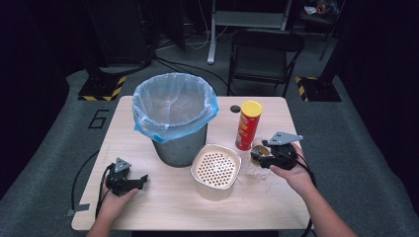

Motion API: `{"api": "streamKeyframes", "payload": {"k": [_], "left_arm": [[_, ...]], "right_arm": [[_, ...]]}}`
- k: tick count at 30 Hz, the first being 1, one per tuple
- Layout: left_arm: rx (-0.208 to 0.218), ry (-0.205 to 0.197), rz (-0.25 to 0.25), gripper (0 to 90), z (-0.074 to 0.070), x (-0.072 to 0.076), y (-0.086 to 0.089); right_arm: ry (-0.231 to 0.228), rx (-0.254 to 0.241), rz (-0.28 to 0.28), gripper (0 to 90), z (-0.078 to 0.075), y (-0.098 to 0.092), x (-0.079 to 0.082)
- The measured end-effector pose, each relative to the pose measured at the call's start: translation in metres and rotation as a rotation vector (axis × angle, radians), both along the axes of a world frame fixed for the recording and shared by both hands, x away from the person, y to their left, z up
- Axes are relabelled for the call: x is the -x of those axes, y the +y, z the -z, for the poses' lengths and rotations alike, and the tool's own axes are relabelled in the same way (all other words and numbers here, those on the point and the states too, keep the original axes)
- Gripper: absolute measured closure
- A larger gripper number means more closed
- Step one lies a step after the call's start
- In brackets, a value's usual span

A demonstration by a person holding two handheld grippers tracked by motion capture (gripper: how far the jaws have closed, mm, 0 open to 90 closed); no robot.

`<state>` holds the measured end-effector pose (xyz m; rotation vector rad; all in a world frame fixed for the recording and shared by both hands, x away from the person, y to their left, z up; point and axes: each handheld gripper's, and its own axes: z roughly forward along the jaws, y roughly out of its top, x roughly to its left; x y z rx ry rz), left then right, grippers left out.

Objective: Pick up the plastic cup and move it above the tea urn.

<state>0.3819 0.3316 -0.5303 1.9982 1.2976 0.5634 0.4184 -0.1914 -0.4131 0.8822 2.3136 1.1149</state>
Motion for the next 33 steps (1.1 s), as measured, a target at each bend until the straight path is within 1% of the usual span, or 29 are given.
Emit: {"api": "streamKeyframes", "payload": {"k": [4, 5, 7, 9, 10, 11, 12, 13, 16, 17, 21, 24, 30, 33], "left_arm": [[-0.001, 0.000, 0.001, 12.8, 0.000, 0.000, 0.000], [-0.001, 0.000, 0.000, 12.9, 0.000, 0.000, 0.000], [0.003, 0.000, -0.002, 12.8, 0.000, 0.000, 0.000], [0.001, 0.000, 0.000, 12.9, 0.000, 0.000, 0.000], [0.002, 0.000, -0.001, 12.9, 0.000, 0.000, 0.000], [0.003, 0.000, -0.002, 12.9, 0.000, 0.000, 0.000], [0.002, 0.000, -0.001, 12.8, 0.000, 0.000, 0.000], [0.001, 0.000, -0.001, 12.9, 0.000, 0.000, 0.000], [0.002, -0.001, -0.001, 12.9, 0.000, 0.000, 0.000], [0.001, -0.001, -0.001, 12.9, 0.000, 0.000, 0.000], [0.003, 0.000, -0.002, 12.8, 0.000, 0.000, 0.000], [0.001, 0.000, -0.001, 12.9, 0.000, 0.000, 0.000], [-0.002, -0.001, 0.000, 12.9, 0.000, 0.000, 0.000], [0.000, -0.001, -0.001, 12.9, 0.000, 0.000, 0.000]], "right_arm": [[0.007, 0.008, -0.035, 34.9, 0.000, 0.006, -0.008], [0.017, 0.012, -0.042, 35.0, 0.000, 0.008, -0.009], [0.013, 0.021, -0.047, 35.1, 0.000, 0.010, -0.011], [0.022, 0.017, -0.054, 35.2, 0.001, 0.013, -0.013], [0.015, 0.024, -0.064, 35.2, 0.001, 0.013, -0.014], [0.015, 0.026, -0.056, 35.2, 0.002, 0.015, -0.014], [0.008, 0.030, -0.062, 35.2, 0.002, 0.016, -0.015], [0.019, 0.031, -0.062, 35.2, 0.002, 0.017, -0.015], [0.019, 0.035, -0.057, 35.2, 0.003, 0.020, -0.017], [0.007, 0.037, -0.065, 35.2, 0.004, 0.021, -0.018], [0.000, 0.027, -0.071, 35.2, 0.003, 0.025, -0.020], [-0.017, 0.025, -0.084, 35.2, -0.002, 0.027, -0.020], [-0.089, 0.026, -0.118, 35.2, -0.017, 0.036, -0.014], [-0.119, 0.043, -0.130, 35.2, -0.023, 0.040, -0.012]]}}
